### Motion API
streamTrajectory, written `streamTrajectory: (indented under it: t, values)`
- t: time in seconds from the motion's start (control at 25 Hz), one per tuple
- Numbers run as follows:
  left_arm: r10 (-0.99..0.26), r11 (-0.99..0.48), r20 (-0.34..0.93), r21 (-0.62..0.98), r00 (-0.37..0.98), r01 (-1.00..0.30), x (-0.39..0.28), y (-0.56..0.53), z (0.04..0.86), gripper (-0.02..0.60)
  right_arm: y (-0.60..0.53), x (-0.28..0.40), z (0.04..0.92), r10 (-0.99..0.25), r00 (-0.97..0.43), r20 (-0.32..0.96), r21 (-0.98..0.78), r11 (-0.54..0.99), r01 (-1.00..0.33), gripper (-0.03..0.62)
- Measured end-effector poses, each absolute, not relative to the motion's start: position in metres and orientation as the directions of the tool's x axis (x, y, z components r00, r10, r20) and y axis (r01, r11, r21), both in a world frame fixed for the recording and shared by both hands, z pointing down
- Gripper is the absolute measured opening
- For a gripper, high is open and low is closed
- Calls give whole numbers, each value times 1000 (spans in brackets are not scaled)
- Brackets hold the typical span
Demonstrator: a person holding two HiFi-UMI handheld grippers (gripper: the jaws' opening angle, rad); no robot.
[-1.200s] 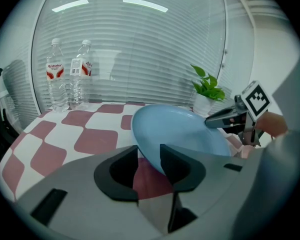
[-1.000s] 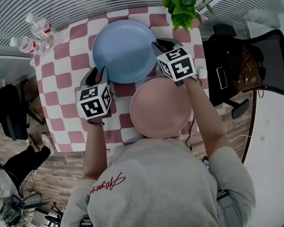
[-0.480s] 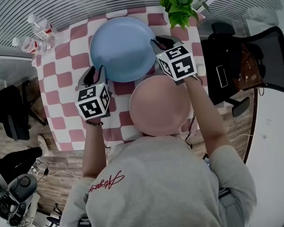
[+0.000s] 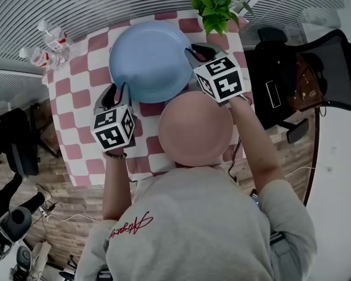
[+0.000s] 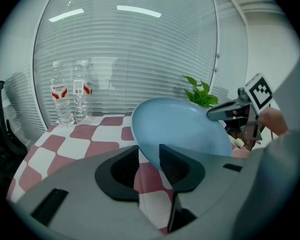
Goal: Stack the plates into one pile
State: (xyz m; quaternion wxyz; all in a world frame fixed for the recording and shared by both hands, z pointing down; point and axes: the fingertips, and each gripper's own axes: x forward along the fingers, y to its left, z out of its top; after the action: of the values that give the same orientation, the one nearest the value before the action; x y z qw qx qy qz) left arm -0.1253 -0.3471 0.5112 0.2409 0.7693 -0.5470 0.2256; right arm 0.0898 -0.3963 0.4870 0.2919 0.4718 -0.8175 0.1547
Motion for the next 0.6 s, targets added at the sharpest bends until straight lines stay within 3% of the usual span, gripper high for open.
streamTrajectory:
  t: [0.6]
  values:
    - [-743,-313,592,105,313,-944,-107,-321,494,137,-366,110,472,-702,-390,597,-9,480,-877,74]
